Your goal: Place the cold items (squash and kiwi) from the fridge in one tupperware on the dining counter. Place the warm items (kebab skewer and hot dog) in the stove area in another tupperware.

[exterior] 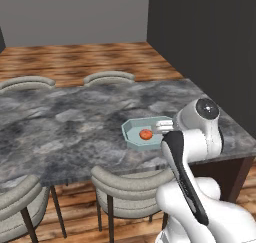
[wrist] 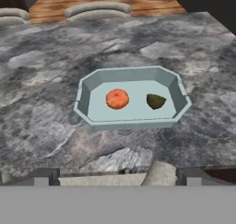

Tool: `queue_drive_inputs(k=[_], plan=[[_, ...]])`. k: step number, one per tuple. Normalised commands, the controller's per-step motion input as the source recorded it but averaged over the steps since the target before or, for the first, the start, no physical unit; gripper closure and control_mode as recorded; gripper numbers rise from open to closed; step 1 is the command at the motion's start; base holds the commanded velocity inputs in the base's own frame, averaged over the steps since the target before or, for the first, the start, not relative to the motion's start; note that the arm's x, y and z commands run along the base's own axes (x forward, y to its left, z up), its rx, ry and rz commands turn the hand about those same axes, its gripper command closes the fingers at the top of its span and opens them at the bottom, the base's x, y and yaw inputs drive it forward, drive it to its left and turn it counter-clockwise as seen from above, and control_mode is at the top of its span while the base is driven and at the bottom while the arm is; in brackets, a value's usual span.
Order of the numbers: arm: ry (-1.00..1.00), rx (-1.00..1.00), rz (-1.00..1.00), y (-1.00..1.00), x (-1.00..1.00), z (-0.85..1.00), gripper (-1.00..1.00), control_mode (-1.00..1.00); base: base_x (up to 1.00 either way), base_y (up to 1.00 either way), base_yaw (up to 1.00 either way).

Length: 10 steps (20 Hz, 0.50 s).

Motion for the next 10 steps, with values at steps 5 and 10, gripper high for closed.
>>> queue_drive_inputs(k=[5,10], plan=[[-0.02,0.01,0.0,-0.03,-0.16,0.0,-1.0,-1.0,0.0,0.0,0.0],[0.0,0.0,0.0,0.0,0.0,0.0,-1.0,1.0,-1.0,0.09,0.0]])
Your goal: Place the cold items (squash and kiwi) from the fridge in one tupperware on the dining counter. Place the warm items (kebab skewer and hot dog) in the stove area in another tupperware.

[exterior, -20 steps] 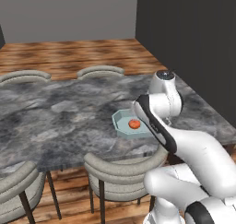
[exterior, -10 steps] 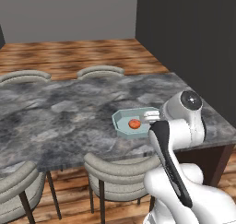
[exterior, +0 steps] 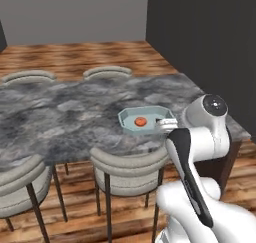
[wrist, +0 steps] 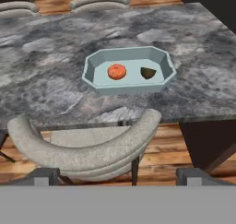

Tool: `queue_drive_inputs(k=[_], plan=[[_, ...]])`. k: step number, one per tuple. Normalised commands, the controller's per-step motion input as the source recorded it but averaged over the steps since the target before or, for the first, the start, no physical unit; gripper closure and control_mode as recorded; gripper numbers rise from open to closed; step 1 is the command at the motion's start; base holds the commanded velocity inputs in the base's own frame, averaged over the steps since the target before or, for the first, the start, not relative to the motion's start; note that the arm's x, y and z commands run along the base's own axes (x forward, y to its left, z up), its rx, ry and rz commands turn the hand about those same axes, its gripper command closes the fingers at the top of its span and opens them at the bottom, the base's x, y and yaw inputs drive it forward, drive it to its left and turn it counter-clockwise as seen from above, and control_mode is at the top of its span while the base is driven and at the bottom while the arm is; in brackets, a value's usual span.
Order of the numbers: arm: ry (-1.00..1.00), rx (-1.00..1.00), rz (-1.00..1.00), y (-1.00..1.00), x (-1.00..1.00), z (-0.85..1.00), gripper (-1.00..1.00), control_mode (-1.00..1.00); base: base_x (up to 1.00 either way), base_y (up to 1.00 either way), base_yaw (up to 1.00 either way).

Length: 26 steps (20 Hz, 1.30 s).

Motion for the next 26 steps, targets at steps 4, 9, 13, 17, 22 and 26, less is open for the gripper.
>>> queue_drive_inputs(k=[4,9,13,17,22,26], plan=[[0.0,0.0,0.0,0.0,0.0,0.0,-1.0,1.0,-0.8,0.8,0.24],[0.0,0.0,0.0,0.0,0.0,0.0,-1.0,1.0,-0.13,0.91,0.62],[0.0,0.0,0.0,0.0,0.0,0.0,-1.0,1.0,-0.02,0.85,0.61],[0.0,0.0,0.0,0.0,0.0,0.0,-1.0,1.0,0.0,0.93,0.54],[0.0,0.0,0.0,0.0,0.0,0.0,-1.0,1.0,0.0,0.78,0.5],[0.0,0.0,0.0,0.0,0.0,0.0,-1.0,1.0,0.04,0.88,0.48]])
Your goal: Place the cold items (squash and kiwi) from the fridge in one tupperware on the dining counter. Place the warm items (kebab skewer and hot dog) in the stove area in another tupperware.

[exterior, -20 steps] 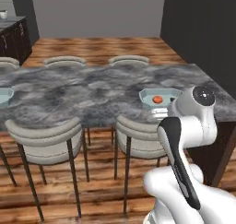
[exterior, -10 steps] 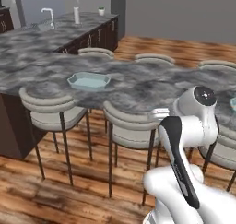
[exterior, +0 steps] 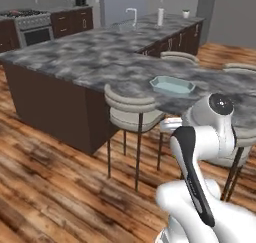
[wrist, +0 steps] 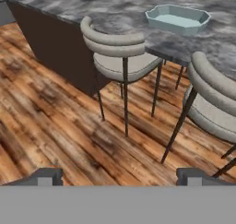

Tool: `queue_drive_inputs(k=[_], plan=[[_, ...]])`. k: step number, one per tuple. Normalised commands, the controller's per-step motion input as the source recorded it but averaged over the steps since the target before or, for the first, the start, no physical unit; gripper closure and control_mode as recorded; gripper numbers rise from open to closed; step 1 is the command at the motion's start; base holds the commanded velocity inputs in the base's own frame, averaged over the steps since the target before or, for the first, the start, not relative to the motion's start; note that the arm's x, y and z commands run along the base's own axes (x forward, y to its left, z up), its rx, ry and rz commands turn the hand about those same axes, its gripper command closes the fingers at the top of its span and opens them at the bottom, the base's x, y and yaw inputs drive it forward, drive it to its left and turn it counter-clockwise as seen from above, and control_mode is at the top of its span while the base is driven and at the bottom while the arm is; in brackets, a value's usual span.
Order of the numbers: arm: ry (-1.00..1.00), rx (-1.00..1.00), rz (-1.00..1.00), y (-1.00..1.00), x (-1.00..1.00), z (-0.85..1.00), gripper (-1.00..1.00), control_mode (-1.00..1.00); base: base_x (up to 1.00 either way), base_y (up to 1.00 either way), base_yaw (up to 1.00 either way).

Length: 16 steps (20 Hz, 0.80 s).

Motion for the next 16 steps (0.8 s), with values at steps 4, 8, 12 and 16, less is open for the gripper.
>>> queue_drive_inputs(k=[4,8,12,16], plan=[[0.0,0.0,0.0,0.0,0.0,0.0,-1.0,1.0,0.13,0.89,0.46],[0.0,0.0,0.0,0.0,0.0,0.0,-1.0,1.0,0.25,1.0,0.41],[0.0,0.0,0.0,0.0,0.0,0.0,-1.0,1.0,0.37,0.89,0.39],[0.0,0.0,0.0,0.0,0.0,0.0,-1.0,1.0,0.61,0.65,0.3]])
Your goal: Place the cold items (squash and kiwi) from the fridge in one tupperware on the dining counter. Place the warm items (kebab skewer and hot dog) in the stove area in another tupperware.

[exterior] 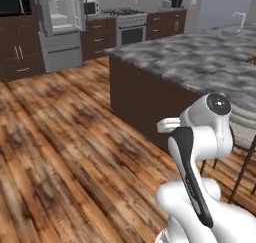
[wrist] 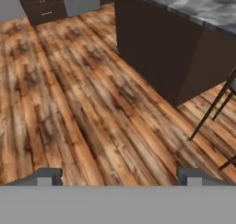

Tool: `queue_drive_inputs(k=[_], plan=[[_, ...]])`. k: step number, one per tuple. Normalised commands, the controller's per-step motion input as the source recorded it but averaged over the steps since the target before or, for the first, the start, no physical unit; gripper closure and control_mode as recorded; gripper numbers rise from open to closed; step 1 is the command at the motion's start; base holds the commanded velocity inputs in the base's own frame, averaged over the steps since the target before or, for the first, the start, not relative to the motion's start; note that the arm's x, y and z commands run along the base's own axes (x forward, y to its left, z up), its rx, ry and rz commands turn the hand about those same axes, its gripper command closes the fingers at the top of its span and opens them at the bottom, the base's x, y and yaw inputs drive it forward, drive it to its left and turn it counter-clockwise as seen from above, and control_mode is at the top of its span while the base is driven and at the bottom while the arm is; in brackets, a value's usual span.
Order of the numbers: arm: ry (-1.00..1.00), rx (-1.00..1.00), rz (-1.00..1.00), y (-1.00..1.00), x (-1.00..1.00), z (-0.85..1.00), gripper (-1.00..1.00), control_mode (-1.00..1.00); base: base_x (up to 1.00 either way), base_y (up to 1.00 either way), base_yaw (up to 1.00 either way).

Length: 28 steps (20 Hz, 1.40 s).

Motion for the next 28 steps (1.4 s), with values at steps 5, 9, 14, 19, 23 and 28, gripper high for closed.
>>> queue_drive_inputs(k=[5,9,14,19,23,28], plan=[[0.0,0.0,0.0,0.0,0.0,0.0,-1.0,1.0,0.68,0.57,0.28],[0.0,0.0,0.0,0.0,0.0,0.0,-1.0,1.0,0.88,0.62,0.21],[0.0,0.0,0.0,0.0,0.0,0.0,-1.0,1.0,0.99,0.26,0.03],[0.0,0.0,0.0,0.0,0.0,0.0,-1.0,1.0,1.0,0.4,-0.35],[0.0,0.0,0.0,0.0,0.0,0.0,-1.0,1.0,0.93,0.34,-0.31],[0.0,0.0,0.0,0.0,0.0,0.0,-1.0,1.0,0.89,0.47,-0.26]])
